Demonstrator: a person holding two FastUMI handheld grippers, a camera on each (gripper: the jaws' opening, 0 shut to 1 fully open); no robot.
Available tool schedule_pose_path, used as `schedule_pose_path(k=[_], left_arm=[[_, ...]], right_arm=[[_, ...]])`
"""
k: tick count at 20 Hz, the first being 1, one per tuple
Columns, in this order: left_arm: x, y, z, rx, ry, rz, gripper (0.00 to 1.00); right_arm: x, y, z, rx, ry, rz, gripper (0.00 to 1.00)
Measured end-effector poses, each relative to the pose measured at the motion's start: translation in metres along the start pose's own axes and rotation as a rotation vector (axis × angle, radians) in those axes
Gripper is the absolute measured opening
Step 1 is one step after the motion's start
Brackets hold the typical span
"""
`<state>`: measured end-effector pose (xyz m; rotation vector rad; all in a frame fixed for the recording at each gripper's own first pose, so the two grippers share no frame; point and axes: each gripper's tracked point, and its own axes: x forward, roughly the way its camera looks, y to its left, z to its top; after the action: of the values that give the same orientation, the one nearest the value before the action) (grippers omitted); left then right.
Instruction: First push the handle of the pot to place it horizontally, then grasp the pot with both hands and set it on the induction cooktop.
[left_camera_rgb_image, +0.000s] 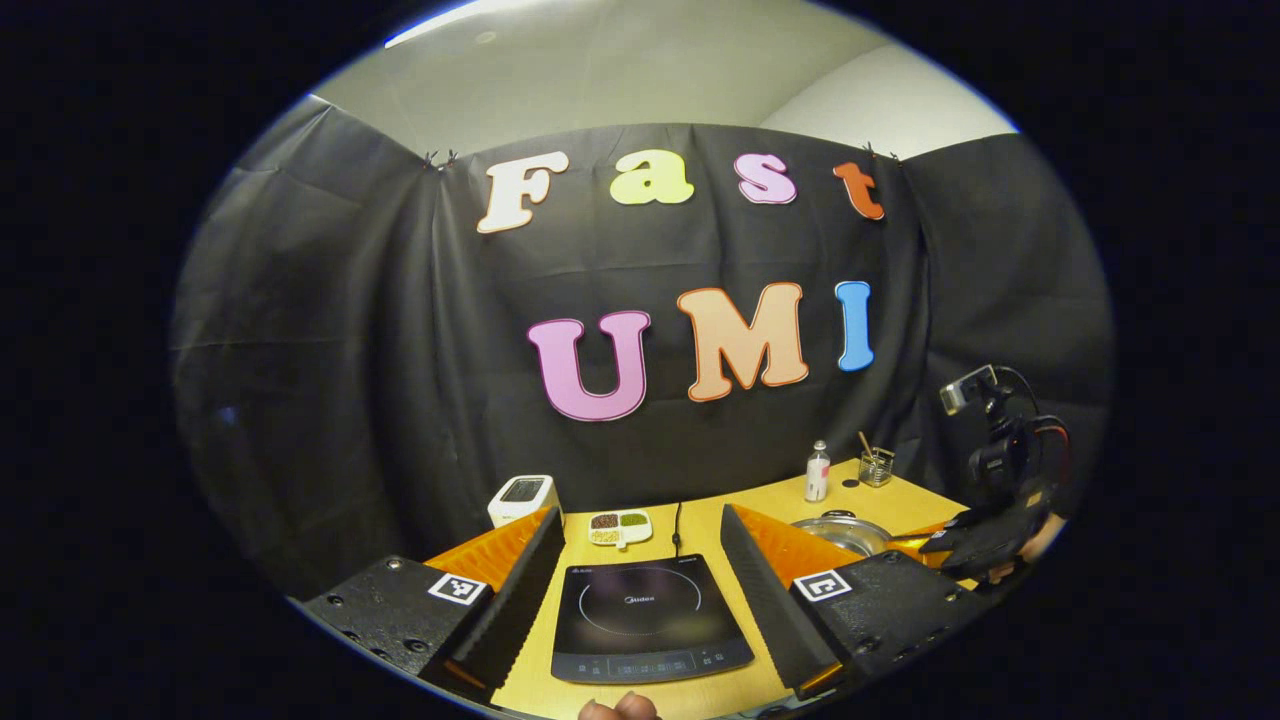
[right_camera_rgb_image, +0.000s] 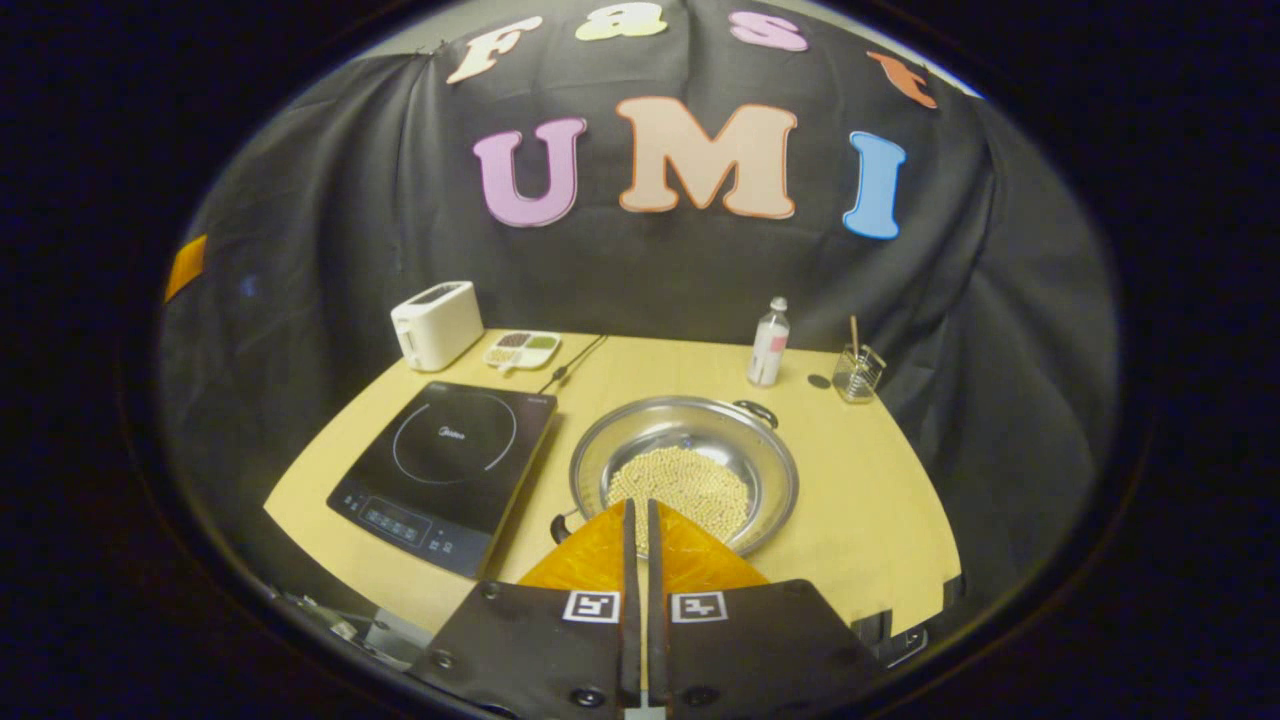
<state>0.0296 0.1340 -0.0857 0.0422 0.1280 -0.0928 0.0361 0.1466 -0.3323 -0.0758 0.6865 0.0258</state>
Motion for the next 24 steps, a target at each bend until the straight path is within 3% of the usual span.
schedule_pose_path(k=[3, 4, 8, 11, 13, 14, 15, 19, 20, 21, 24], left_arm=[[0.013, 0.006, -0.013, 0.024, 0.044, 0.021, 0.95], [0.015, 0.009, -0.015, 0.024, 0.056, 0.032, 0.96], [0.034, 0.009, -0.027, 0.000, 0.110, 0.046, 0.95], [0.050, 0.012, -0.029, -0.004, 0.118, 0.059, 0.96], [0.063, 0.013, -0.025, -0.018, 0.093, 0.053, 0.96], [0.070, 0.013, -0.026, -0.024, 0.105, 0.041, 0.95], [0.077, 0.012, -0.028, -0.030, 0.098, 0.021, 0.95], [0.100, 0.018, -0.030, -0.008, 0.072, -0.062, 0.95], [0.105, 0.020, -0.031, 0.001, 0.068, -0.082, 0.95], [0.110, 0.022, -0.035, 0.008, 0.068, -0.105, 0.95], [0.120, 0.025, -0.047, -0.014, 0.058, -0.170, 0.95]], right_arm=[[0.024, 0.000, -0.022, 0.002, 0.065, 0.016, 0.00], [0.030, -0.001, -0.028, 0.004, 0.081, 0.020, 0.04], [0.051, 0.005, -0.052, 0.018, 0.134, 0.053, 0.05], [0.058, 0.001, -0.071, 0.006, 0.172, 0.051, 0.00], [0.061, 0.003, -0.080, 0.006, 0.204, 0.048, 0.04], [0.062, 0.002, -0.085, 0.006, 0.223, 0.039, 0.00], [0.064, 0.004, -0.087, 0.018, 0.235, 0.031, 0.05], [0.072, 0.010, -0.105, 0.123, 0.323, -0.037, 0.04], [0.074, 0.009, -0.109, 0.133, 0.341, -0.060, 0.00], [0.078, 0.012, -0.113, 0.144, 0.352, -0.073, 0.05], [0.089, 0.019, -0.119, 0.187, 0.379, -0.119, 0.00]])
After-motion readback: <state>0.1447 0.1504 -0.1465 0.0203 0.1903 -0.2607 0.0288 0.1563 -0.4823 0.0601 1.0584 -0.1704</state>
